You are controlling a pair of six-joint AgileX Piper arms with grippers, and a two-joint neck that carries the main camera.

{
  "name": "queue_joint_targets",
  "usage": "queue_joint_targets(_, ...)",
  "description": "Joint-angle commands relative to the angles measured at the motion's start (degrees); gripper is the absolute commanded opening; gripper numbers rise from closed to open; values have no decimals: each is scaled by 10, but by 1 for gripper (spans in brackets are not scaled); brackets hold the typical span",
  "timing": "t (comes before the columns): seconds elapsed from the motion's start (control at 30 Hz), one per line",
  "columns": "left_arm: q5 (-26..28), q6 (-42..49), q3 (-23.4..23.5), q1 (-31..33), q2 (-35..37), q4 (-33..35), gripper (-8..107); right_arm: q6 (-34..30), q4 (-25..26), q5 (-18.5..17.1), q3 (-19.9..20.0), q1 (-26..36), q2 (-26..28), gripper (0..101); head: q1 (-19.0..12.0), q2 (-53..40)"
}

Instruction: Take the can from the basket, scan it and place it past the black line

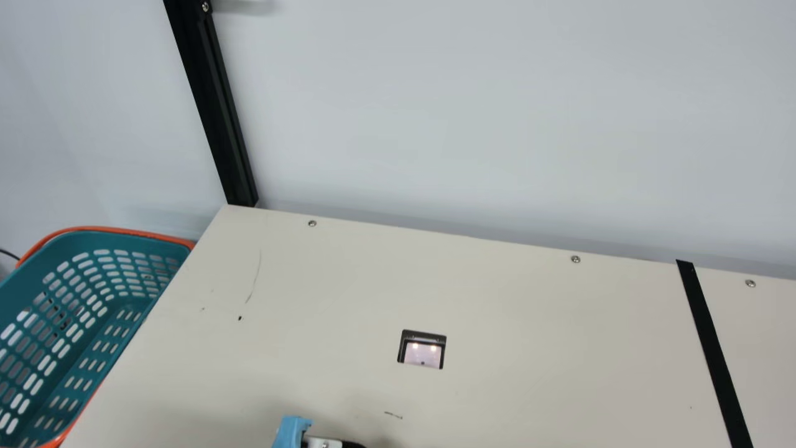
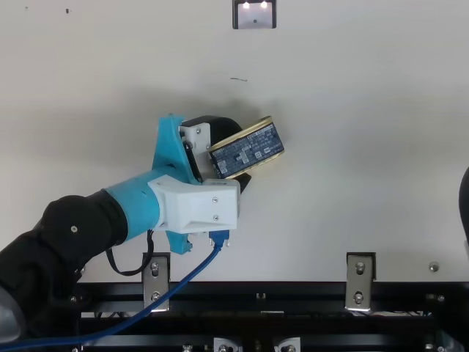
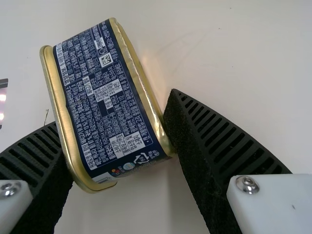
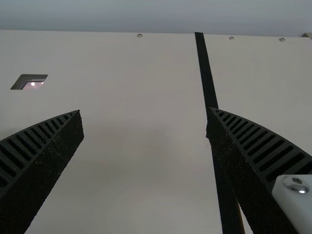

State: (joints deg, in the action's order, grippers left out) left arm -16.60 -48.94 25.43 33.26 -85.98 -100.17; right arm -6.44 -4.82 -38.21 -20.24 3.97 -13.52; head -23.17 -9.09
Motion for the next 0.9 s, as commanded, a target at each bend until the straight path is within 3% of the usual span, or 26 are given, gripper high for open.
queue_joint_targets(0.0,0,0,0,0,0,0,90,0,0,0,0,0,0,101,-18,2)
queue_joint_targets(0.43,12,49,-16,-18,4,37,90,0,0,0,0,0,0,101,-18,2)
queue_joint_targets(0.87,6,33,-27,-90,70,2,90,0,0,0,0,0,0,101,-18,2)
